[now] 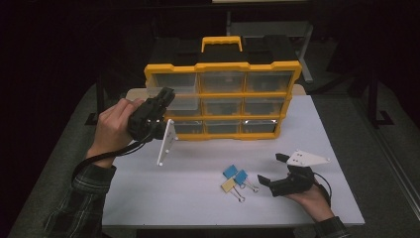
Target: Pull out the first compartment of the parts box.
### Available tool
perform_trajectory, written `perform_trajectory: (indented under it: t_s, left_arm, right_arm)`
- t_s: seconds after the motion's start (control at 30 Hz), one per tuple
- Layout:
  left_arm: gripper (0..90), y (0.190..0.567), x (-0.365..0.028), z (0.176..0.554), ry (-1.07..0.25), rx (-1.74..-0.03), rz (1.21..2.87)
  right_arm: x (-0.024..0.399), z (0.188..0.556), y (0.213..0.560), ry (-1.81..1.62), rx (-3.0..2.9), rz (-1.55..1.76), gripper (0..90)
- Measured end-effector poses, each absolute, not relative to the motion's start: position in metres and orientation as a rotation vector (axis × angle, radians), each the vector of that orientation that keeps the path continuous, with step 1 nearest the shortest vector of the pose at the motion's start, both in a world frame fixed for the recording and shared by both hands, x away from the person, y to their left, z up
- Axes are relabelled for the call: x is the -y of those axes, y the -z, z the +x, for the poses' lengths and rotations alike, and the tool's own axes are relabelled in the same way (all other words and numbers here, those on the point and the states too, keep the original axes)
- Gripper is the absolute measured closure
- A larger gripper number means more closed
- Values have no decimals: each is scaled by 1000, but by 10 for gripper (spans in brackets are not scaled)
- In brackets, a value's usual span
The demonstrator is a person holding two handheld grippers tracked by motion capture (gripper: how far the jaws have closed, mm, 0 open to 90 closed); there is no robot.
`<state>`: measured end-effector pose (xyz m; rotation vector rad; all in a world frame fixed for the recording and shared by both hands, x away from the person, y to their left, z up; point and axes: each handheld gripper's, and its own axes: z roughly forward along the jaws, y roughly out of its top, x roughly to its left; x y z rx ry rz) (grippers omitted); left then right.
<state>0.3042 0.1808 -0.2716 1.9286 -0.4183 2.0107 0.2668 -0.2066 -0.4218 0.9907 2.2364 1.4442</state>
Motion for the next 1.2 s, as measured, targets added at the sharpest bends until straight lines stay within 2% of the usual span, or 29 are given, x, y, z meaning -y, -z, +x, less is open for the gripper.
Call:
perform_trajectory:
  t_s: [1.2]
  left_arm:
    - [804,279,-184,280,-2033,442,1892]
  right_arm:
    - [206,267,422,-1440,-2240,998,0]
